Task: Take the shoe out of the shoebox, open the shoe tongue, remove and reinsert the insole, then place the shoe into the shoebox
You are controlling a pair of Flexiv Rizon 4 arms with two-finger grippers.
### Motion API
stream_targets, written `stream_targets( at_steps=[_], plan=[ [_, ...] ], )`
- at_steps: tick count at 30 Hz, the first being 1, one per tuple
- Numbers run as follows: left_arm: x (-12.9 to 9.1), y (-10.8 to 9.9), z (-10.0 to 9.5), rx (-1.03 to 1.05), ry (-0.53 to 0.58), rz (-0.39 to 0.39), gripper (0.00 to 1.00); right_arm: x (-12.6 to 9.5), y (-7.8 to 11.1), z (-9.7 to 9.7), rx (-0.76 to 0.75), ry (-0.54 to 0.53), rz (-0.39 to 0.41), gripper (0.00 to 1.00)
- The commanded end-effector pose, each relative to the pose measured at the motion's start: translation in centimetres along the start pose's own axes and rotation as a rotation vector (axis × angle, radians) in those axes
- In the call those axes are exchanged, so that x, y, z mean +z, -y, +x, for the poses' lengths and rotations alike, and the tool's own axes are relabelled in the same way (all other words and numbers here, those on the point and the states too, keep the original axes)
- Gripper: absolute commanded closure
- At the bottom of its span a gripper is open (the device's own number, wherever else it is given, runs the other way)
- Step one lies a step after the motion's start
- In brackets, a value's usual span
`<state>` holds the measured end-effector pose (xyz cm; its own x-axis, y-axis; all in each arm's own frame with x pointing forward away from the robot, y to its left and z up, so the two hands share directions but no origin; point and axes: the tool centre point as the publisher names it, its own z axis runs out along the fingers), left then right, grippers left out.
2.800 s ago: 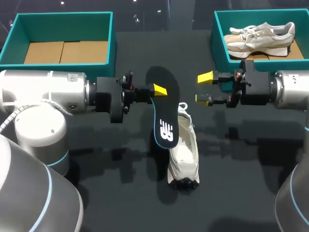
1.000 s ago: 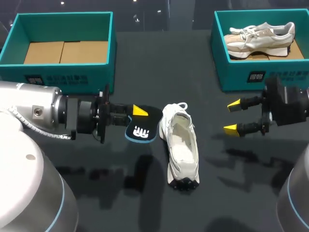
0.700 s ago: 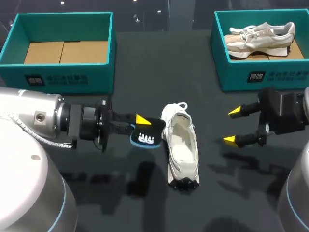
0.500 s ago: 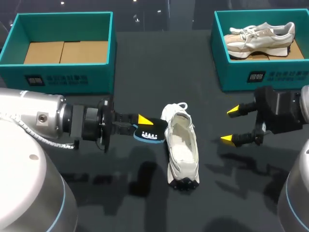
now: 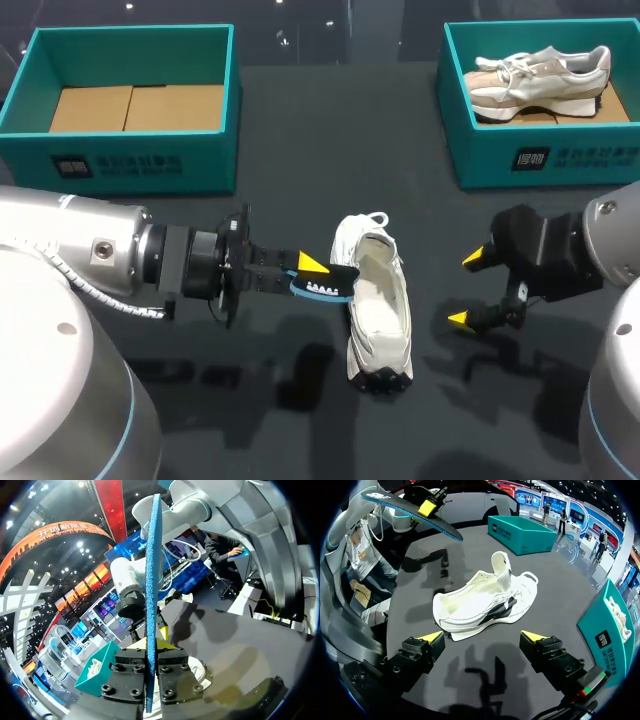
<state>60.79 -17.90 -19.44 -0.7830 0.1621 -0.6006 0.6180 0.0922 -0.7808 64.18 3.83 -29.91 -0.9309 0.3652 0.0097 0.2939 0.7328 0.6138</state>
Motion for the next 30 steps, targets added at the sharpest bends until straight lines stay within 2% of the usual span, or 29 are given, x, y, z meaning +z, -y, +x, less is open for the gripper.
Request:
stream_targets(
  at_steps=[1, 6, 8, 18, 20, 30],
  plan=[
    [1.6, -0.8, 0.7, -0.013, -0.006, -0.001, 1.00, 1.5, 0.2, 0.6, -0.004, 0.014, 0.029, 0.00],
    [2.4, -1.1, 1.5, -0.027, -0.006, 0.018, 1.00, 2.5, 1.1, 1.1, -0.034, -0.009, 0.040, 0.00],
    [2.4, -1.1, 1.5, -0.027, -0.006, 0.018, 1.00, 2.6, 1.5, 1.2, -0.049, -0.038, -0.007, 0.00],
    [2.4, -1.1, 1.5, -0.027, -0.006, 0.018, 1.00, 2.6, 1.5, 1.2, -0.049, -0.038, -0.007, 0.00],
    [3.0, -1.6, 1.7, -0.017, -0.023, 0.011, 1.00, 3.4, 1.3, 1.3, -0.064, -0.058, 0.025, 0.00],
    [4.6, -2.3, 2.3, 0.019, -0.074, -0.005, 1.00, 5.0, 0.7, 1.3, -0.124, -0.122, 0.053, 0.00]
  ],
)
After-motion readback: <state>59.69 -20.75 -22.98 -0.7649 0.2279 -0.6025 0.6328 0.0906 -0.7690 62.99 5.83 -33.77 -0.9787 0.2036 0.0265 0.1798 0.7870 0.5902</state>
